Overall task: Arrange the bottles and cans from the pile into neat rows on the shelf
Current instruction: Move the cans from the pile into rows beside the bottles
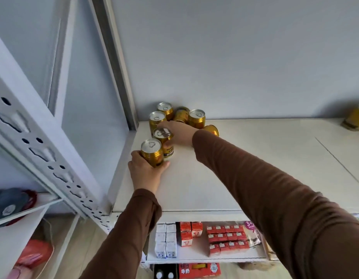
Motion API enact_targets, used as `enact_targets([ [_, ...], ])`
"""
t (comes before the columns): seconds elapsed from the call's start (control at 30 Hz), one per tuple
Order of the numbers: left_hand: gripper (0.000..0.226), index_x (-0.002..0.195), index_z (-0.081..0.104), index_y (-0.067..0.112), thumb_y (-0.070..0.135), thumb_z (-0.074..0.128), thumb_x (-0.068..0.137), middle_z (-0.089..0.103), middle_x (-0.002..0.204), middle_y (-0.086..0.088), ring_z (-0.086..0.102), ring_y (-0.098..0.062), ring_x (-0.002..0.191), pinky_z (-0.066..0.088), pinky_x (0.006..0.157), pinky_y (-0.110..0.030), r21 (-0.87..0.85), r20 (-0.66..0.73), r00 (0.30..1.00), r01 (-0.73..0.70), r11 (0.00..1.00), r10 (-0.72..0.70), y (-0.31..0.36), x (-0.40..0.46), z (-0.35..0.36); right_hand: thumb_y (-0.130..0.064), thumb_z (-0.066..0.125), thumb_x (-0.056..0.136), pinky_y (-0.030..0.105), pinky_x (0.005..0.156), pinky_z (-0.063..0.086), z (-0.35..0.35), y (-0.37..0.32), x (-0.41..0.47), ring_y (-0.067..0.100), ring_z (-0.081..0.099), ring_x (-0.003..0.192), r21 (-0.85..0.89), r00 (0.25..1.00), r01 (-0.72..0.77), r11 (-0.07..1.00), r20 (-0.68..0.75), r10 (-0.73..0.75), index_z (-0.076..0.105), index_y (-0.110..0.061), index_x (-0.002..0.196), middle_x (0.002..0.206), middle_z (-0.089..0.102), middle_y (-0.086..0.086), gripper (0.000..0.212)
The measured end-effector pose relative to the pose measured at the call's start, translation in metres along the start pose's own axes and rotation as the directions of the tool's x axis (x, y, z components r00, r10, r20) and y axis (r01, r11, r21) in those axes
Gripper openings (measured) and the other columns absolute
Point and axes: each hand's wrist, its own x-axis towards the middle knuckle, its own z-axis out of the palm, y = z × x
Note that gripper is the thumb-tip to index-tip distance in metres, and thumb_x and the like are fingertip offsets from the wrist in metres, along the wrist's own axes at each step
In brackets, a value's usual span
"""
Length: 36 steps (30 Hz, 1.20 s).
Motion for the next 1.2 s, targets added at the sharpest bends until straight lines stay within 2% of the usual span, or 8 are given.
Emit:
enact_targets([
  [0.07, 0.073, 0.114, 0.043, 0.018, 0.040, 0.090, 0.063, 0.056, 0.117, -0.007, 0.052, -0.028, 0.113, 0.049, 0.095, -0.046, -0.031, 0.030, 0.999, -0.017, 0.999, 0.018, -0.002, 0.001, -0.003, -0.022, 0.081, 0.077, 0.038, 0.102, 0.044, 0.002, 0.001, -0.002, 0.023, 0.054, 0.121, 0.030, 0.999, -0.015, 0.999, -0.034, 0.016, 0.042, -0.018, 0.143, 0.134, 0.057, 0.004, 0.076],
  [0.2, 0.067, 0.117, 0.047, 0.028, 0.036, 0.090, 0.065, 0.058, 0.119, 0.001, 0.056, -0.021, 0.112, 0.050, 0.094, -0.039, -0.195, 0.094, 0.995, -0.020, 0.981, 0.039, -0.001, 0.001, -0.012, -0.030, 0.081, 0.076, 0.029, 0.086, 0.046, -0.005, 0.008, -0.023, 0.018, 0.059, 0.111, 0.165, 0.986, -0.026, 0.986, -0.160, 0.052, 0.046, -0.021, 0.138, 0.125, 0.061, 0.000, 0.071],
  [0.37, 0.059, 0.108, 0.048, 0.061, 0.040, 0.087, 0.070, 0.058, 0.105, 0.040, 0.055, 0.017, 0.100, 0.044, 0.072, 0.000, -0.370, 0.224, 0.958, -0.089, 0.925, 0.182, 0.029, -0.010, -0.015, -0.034, 0.082, 0.075, 0.029, 0.079, 0.054, -0.039, 0.018, -0.080, 0.016, 0.062, 0.101, 0.342, 0.956, -0.026, 0.939, -0.266, 0.123, 0.052, -0.022, 0.127, 0.113, 0.063, -0.002, 0.061],
  [0.53, 0.074, 0.130, 0.049, 0.044, 0.044, 0.086, 0.066, 0.063, 0.118, 0.026, 0.060, 0.007, 0.106, 0.046, 0.084, -0.011, -0.479, 0.399, 0.870, -0.070, 0.875, 0.288, 0.066, -0.021, 0.017, -0.030, 0.079, 0.081, 0.038, 0.089, 0.055, -0.068, 0.047, -0.148, 0.019, 0.062, 0.106, 0.447, 0.895, -0.101, 0.889, -0.350, 0.277, 0.054, -0.019, 0.125, 0.116, 0.065, 0.001, 0.052],
  [0.67, 0.070, 0.123, 0.053, 0.047, 0.043, 0.089, 0.063, 0.065, 0.117, 0.021, 0.062, 0.002, 0.108, 0.048, 0.085, -0.012, -0.511, 0.529, 0.757, -0.077, 0.856, 0.384, 0.094, -0.039, 0.063, -0.026, 0.079, 0.081, 0.036, 0.089, 0.055, -0.074, 0.079, -0.209, 0.019, 0.062, 0.106, 0.447, 0.815, -0.206, 0.870, -0.414, 0.406, 0.054, -0.018, 0.127, 0.116, 0.065, 0.001, 0.054],
  [0.8, 0.067, 0.118, 0.054, 0.039, 0.034, 0.092, 0.063, 0.065, 0.116, 0.012, 0.063, -0.006, 0.107, 0.052, 0.092, -0.029, -0.509, 0.615, 0.656, -0.093, 0.856, 0.437, 0.126, -0.072, 0.115, -0.031, 0.081, 0.078, 0.036, 0.084, 0.056, -0.078, 0.113, -0.275, 0.019, 0.061, 0.102, 0.428, 0.716, -0.325, 0.843, -0.471, 0.515, 0.054, -0.020, 0.128, 0.116, 0.063, 0.001, 0.058],
  [1.03, 0.060, 0.107, 0.054, 0.034, 0.036, 0.091, 0.059, 0.067, 0.106, 0.014, 0.064, -0.001, 0.095, 0.050, 0.084, -0.025, -0.493, 0.693, 0.521, -0.161, 0.855, 0.498, 0.192, -0.148, 0.202, -0.028, 0.082, 0.076, 0.036, 0.090, 0.053, -0.094, 0.182, -0.401, 0.021, 0.059, 0.107, 0.429, 0.565, -0.444, 0.786, -0.547, 0.618, 0.053, -0.017, 0.133, 0.120, 0.061, 0.002, 0.064],
  [1.2, 0.058, 0.105, 0.053, 0.029, 0.023, 0.092, 0.063, 0.067, 0.104, 0.010, 0.064, 0.000, 0.091, 0.049, 0.079, -0.018, -0.485, 0.711, 0.483, -0.189, 0.854, 0.511, 0.244, -0.220, 0.271, -0.029, 0.081, 0.076, 0.042, 0.095, 0.052, -0.114, 0.240, -0.493, 0.021, 0.058, 0.110, 0.433, 0.544, -0.469, 0.770, -0.545, 0.638, 0.053, -0.019, 0.133, 0.125, 0.061, 0.003, 0.065],
])
